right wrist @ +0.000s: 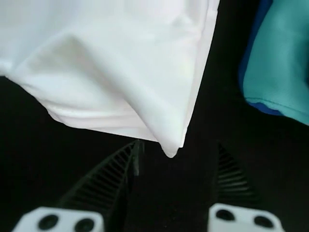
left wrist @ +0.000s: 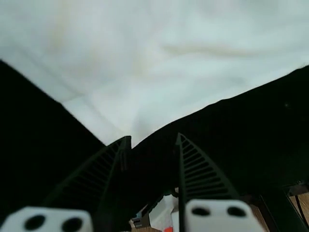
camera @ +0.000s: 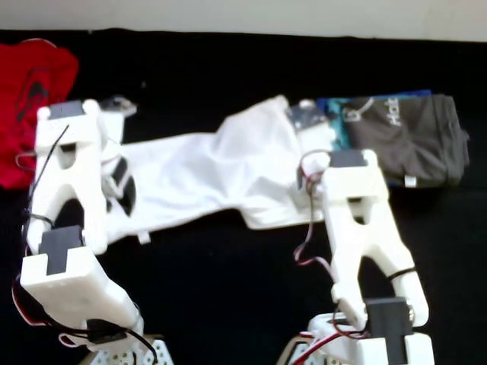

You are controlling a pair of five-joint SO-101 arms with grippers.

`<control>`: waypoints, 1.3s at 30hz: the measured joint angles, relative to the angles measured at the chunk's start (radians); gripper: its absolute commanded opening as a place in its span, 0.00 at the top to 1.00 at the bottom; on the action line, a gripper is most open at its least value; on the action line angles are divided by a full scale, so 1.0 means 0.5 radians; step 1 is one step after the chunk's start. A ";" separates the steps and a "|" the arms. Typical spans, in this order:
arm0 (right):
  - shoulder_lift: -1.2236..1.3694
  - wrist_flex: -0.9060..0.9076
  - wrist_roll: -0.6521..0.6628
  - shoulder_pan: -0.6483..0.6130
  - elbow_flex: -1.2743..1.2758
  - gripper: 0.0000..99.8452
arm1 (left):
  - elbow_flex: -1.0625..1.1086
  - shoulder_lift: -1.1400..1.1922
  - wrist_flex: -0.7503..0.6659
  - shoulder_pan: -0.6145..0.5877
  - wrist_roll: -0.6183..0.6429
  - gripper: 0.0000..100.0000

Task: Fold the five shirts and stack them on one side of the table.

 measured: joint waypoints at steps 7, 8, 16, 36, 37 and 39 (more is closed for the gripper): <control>0.043 -0.061 -0.104 -0.043 -0.414 1.00 | -0.427 0.028 -0.021 -0.071 0.046 0.98; 0.095 -0.110 -0.107 -0.077 -0.457 0.99 | -0.442 0.064 -0.083 -0.058 0.098 0.97; 0.979 -0.258 -0.129 -0.261 -1.320 0.95 | -0.463 0.537 -0.546 0.009 0.218 0.99; 2.863 0.003 -0.132 -0.046 -3.590 0.95 | -0.574 0.850 -0.918 -0.377 0.249 0.99; 2.863 0.052 -0.132 -0.046 -3.664 0.95 | -0.611 0.868 -0.905 -0.377 0.249 0.99; 2.863 0.144 -0.132 -0.046 -3.836 0.95 | -0.709 0.875 -0.822 -0.377 0.249 0.99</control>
